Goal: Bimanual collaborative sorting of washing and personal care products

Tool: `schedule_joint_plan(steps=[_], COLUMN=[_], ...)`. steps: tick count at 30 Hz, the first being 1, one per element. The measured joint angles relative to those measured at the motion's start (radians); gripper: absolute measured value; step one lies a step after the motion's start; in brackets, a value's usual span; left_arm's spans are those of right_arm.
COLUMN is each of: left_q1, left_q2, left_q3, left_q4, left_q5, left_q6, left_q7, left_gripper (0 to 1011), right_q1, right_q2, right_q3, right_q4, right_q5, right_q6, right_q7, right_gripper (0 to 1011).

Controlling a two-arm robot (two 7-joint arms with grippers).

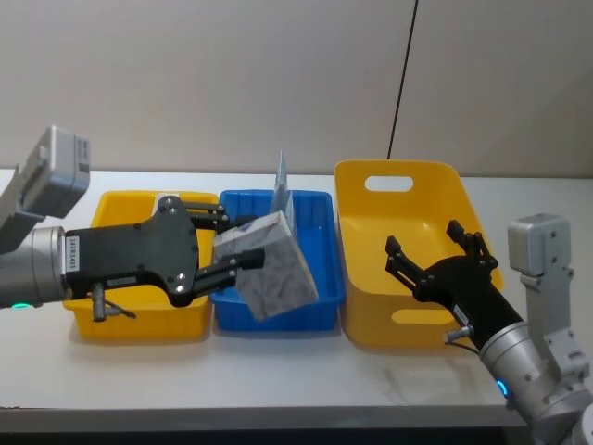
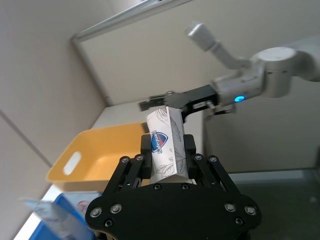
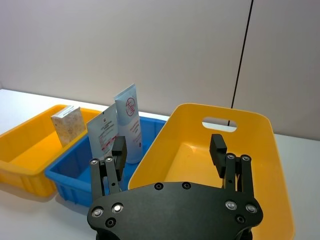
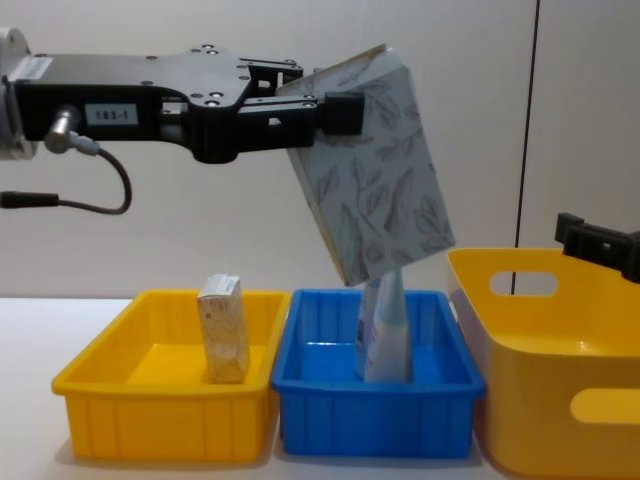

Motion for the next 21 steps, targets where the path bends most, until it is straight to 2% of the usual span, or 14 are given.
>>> schedule_joint_plan(steps=[8, 21], left_q1=[-0.035, -0.060], left_q2=[0.008, 0.014], left_q3=[0.026, 0.045], left_q4=[0.029, 0.049], left_q5=[-0.044, -0.075], left_q6=[-0.023, -0.038], left_q7=[-0.117, -0.196], left_gripper=[334, 334], right_q1=[0.000, 0.000], right_q2=[0.000, 0.000], right_q3=[0.000, 0.000], right_q4=[0.000, 0.000], right_q5=[0.000, 0.000], right_q6=[0.000, 0.000], right_q7=[0.000, 0.000], right_gripper=[1002, 1002])
